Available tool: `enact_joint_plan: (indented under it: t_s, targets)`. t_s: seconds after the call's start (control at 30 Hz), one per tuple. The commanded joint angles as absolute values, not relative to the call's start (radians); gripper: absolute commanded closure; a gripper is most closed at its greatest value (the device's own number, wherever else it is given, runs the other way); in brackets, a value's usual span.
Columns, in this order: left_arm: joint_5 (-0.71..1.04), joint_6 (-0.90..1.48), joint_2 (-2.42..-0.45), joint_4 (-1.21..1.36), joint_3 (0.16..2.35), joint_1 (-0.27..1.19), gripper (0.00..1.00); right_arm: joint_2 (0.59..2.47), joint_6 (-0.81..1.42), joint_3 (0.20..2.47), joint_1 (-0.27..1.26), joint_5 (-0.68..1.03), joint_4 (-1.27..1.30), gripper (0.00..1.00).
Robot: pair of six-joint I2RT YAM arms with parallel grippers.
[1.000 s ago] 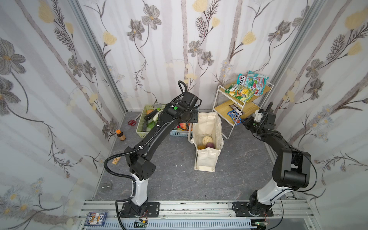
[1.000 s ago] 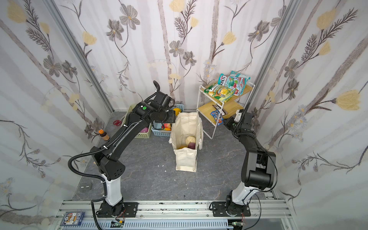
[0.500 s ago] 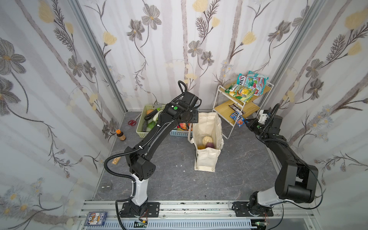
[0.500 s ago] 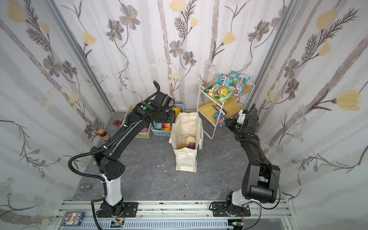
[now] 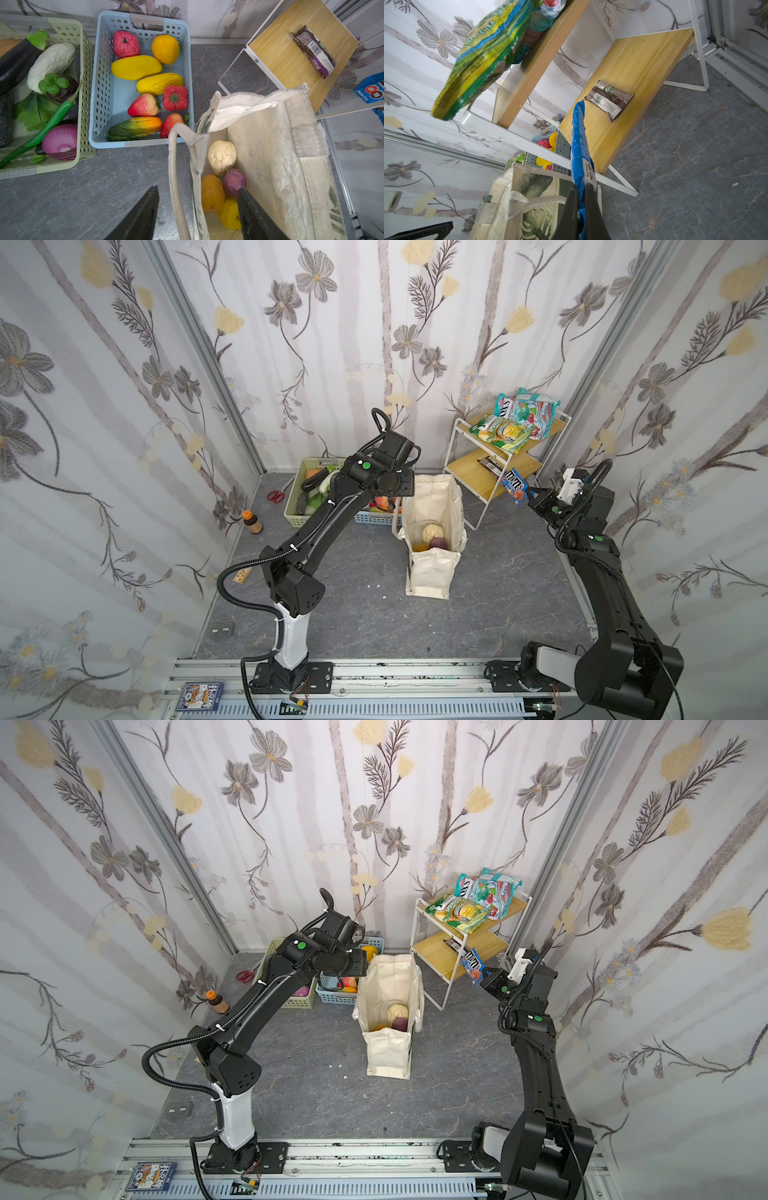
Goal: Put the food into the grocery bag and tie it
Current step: 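Lift the M&M's pack with the right gripper and carry it toward the bag, then lower the M&M's pack into the tote bag and open the right gripper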
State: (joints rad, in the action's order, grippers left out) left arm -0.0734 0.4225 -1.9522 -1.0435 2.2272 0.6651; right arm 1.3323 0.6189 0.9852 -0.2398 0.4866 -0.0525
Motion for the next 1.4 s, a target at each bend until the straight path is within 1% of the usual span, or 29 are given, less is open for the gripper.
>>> enact_joint_plan:
  t_s: [0.0,0.17,0.33,0.43,0.53,0.7,0.9,0.97,1.2,1.37]
  targets:
    - [-0.058,0.431,-1.958,-1.037,2.235,0.667,0.37,1.273,0.57,0.977,-0.239,0.455,-0.154,1.0]
    - [-0.06,0.427,-1.962,-1.043,2.241,0.672,0.37,1.146,0.507,0.972,-0.241,0.45,-0.321,1.0]
    - [-0.058,0.426,-1.972,-1.045,2.25,0.678,0.37,1.062,0.476,0.99,-0.221,0.545,-0.431,1.0]
    - [-0.062,0.426,-1.983,-1.054,2.265,0.678,0.37,1.036,0.502,1.019,-0.16,0.563,-0.44,1.0]
    - [-0.075,0.419,-1.987,-1.058,2.275,0.678,0.37,1.046,0.557,1.06,-0.045,0.533,-0.402,1.0]
    - [-0.099,0.407,-1.981,-1.072,2.289,0.677,0.36,1.112,0.624,1.139,0.143,0.44,-0.322,1.0]
    - [-0.121,0.41,-1.948,-1.073,2.258,0.664,0.36,1.261,0.637,1.234,0.33,0.335,-0.276,1.0]
    - [-0.126,0.41,-1.929,-1.068,2.242,0.657,0.36,1.321,0.632,1.267,0.39,0.247,-0.291,1.0]
    - [-0.141,0.414,-1.866,-1.047,2.166,0.64,0.36,1.516,0.578,1.391,0.519,0.077,-0.385,1.0]
    - [-0.141,0.42,-1.815,-1.018,2.096,0.628,0.35,1.634,0.564,1.433,0.55,0.037,-0.462,1.0]
